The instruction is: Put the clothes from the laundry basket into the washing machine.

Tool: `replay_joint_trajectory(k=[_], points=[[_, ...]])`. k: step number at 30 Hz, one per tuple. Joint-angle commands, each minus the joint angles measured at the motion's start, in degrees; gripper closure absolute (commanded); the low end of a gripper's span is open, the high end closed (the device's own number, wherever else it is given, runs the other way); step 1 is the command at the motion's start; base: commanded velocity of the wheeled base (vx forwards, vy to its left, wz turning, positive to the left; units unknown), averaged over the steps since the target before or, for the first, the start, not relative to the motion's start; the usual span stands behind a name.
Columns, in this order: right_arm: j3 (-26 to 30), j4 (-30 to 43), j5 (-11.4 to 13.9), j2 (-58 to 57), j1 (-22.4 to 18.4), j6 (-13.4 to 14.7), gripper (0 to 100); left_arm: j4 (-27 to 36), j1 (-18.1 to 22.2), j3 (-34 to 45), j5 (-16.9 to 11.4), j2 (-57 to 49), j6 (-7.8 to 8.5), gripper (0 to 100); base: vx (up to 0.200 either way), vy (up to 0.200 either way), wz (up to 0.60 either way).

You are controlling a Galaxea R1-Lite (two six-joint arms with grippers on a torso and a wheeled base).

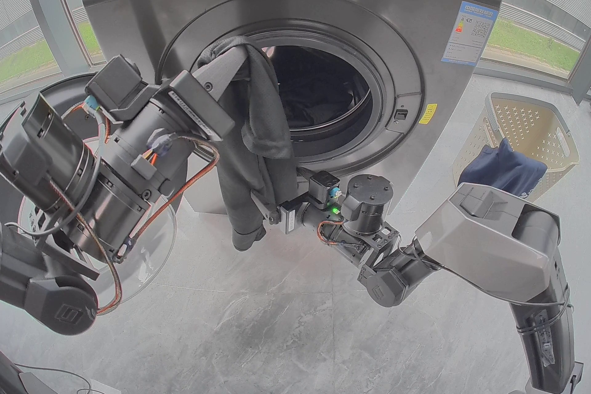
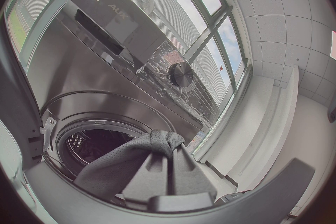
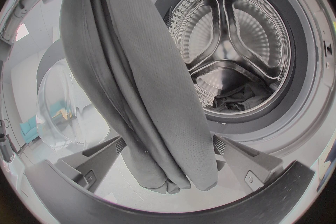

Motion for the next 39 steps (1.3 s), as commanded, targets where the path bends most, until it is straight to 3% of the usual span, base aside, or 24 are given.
replay_joint_trajectory(k=[1,16,17,23,30,36,38,39], points=[[-1.2,-0.2,0.0,1.8,-0.1,-0.1,0,-0.1,-0.2,0.0,0.0,-0.1,-0.06,100,0.000,0.000,0.00],[-10.8,-0.2,-0.1,8.4,0.3,0.6,0,-1.6,-0.1,0.1,-0.1,-0.1,-0.06,100,0.000,0.000,0.00],[-11.6,-0.3,-0.1,8.7,0.2,0.6,100,-1.6,0.0,0.1,-0.1,-0.1,-0.06,100,0.000,0.000,0.00],[-10.6,-0.4,-0.2,7.3,-0.3,0.7,100,-1.6,0.7,0.4,0.2,0.1,-0.15,100,0.000,0.000,0.00],[-2.9,-2.7,-0.2,2.5,-1.2,0.8,100,-1.5,2.3,0.8,0.1,0.0,-0.15,100,0.000,0.000,0.00],[5.4,-4.2,-0.6,-5.1,-2.8,1.8,100,0.8,6.1,2.6,0.1,1.6,-0.23,100,0.000,0.000,0.00],[5.4,-4.2,-0.6,-5.1,-2.8,1.8,100,0.8,6.1,2.6,0.1,1.6,-0.23,100,0.000,0.000,0.00],[7.8,-4.9,-0.6,-8.4,-4.0,2.1,100,1.1,8.0,4.5,-0.4,2.4,-0.15,100,0.000,0.000,0.00]])
